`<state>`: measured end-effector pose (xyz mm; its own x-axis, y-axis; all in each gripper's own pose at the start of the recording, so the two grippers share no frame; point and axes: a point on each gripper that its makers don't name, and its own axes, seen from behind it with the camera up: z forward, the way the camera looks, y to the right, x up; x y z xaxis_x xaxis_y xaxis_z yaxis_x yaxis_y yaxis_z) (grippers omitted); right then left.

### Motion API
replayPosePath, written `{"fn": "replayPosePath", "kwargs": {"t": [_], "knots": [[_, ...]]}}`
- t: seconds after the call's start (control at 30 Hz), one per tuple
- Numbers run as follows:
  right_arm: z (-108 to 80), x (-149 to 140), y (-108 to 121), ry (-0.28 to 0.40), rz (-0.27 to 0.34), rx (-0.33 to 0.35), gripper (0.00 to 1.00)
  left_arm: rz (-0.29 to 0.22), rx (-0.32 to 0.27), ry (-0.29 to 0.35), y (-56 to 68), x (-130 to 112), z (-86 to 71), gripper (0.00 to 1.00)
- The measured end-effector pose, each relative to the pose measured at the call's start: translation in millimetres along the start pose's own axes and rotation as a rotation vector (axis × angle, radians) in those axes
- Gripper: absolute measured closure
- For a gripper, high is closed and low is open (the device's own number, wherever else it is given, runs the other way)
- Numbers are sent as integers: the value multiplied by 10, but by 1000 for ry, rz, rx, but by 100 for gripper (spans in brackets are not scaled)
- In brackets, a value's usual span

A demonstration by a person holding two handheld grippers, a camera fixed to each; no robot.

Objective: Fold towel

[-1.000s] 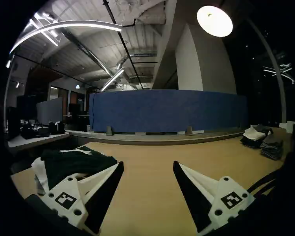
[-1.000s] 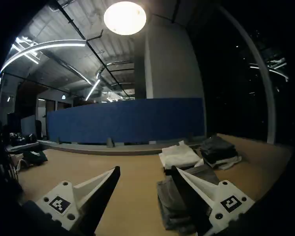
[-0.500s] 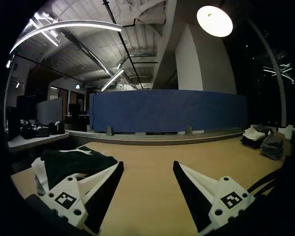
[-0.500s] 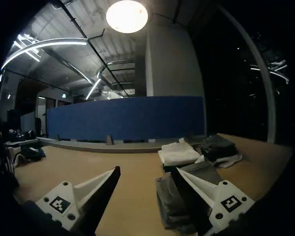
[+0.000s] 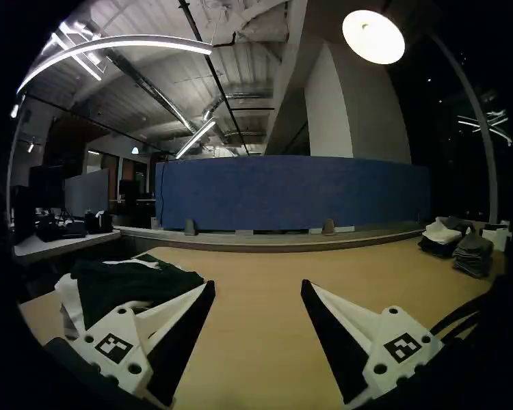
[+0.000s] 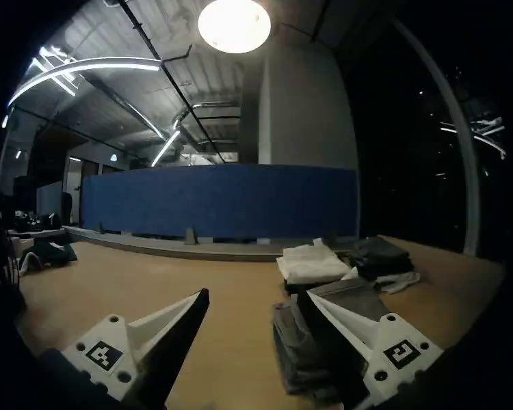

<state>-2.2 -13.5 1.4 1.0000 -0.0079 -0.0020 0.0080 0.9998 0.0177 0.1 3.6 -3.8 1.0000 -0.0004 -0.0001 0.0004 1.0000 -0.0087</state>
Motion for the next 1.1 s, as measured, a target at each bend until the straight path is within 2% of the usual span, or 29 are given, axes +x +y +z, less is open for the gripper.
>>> {"fn": "replayPosePath", "kwargs": {"t": [1.1], "knots": [[11, 5, 35, -2, 8, -10, 0, 0, 0, 0, 3, -4, 6, 6]]}}
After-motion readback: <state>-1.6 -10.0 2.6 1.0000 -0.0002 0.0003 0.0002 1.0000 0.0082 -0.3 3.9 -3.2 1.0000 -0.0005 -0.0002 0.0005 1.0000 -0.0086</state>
